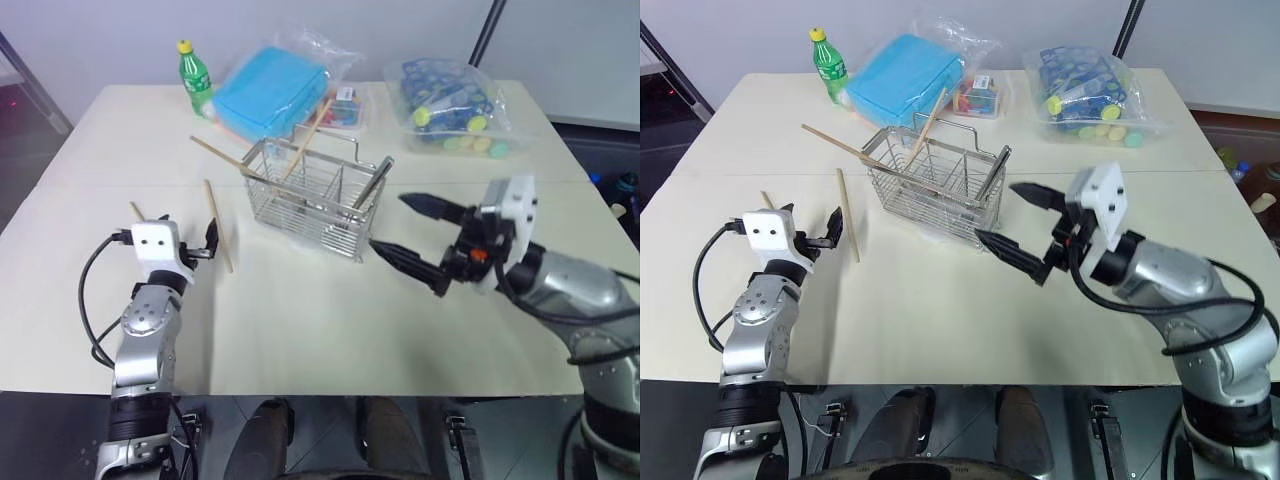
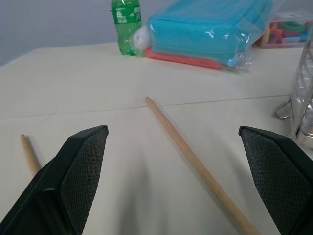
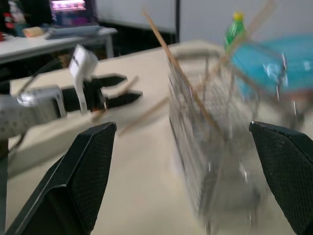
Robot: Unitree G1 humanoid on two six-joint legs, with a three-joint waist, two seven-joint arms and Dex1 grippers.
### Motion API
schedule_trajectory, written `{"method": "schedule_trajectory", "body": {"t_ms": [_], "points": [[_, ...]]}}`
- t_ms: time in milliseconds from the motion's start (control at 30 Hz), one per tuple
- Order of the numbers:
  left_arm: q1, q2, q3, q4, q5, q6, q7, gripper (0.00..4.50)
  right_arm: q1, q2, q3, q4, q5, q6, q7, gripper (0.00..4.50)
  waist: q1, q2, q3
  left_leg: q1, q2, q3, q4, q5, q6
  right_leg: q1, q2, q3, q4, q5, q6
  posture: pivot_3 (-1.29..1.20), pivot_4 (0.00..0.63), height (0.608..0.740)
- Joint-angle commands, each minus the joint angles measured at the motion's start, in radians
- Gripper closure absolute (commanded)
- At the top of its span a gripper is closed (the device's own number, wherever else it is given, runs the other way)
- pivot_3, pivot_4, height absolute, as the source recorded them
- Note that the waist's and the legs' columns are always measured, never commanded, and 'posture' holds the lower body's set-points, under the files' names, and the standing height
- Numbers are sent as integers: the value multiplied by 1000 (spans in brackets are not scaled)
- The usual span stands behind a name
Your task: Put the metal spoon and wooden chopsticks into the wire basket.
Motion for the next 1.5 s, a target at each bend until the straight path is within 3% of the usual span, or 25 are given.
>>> {"method": "schedule_trajectory", "body": {"t_ms": [33, 533, 767, 1000, 1233, 1500], "points": [[-38, -4, -4, 8, 21, -33, 18, 0, 51, -8, 3, -2, -63, -113, 61, 40, -2, 0, 0, 0, 0, 0, 0, 0, 0, 0, 0, 0, 0, 0, 0, 0, 150, 740], [-150, -64, -13, 115, 106, 68, 213, 0, 123, -52, 109, 91, -291, -430, 267, 40, 0, -1, 0, 3, 0, 0, 1, 0, 0, 4, 1, 0, 0, 0, 1, 0, 150, 740], [-249, -67, -45, 142, 135, 146, 234, 0, 94, -38, 127, 115, -304, -431, 254, 40, 2, -1, 0, 3, 0, 0, 1, 0, 0, 4, 1, 0, 0, 0, 1, 0, 150, 740], [-387, -91, -22, 214, 160, 310, 361, 0, 93, -31, 130, 116, -307, -419, 230, 40, -1, -2, 0, 3, 0, 0, 1, 0, 0, 4, 1, 0, 0, 0, 1, 0, 150, 740], [-429, -110, -62, 241, 181, 398, 391, 0, 102, -22, 141, 95, -306, -399, 199, 40, 0, -2, 0, 3, 0, 0, 1, 0, -1, 4, 1, 0, 0, 0, 1, 0, 150, 740], [-491, -178, 0, 254, 152, 620, 471, 0, 99, -7, 153, 85, -304, -371, 160, 40, 0, -2, 0, 3, 0, 0, 1, 0, -1, 4, 1, 0, 0, 0, 1, 0, 150, 740]]}}
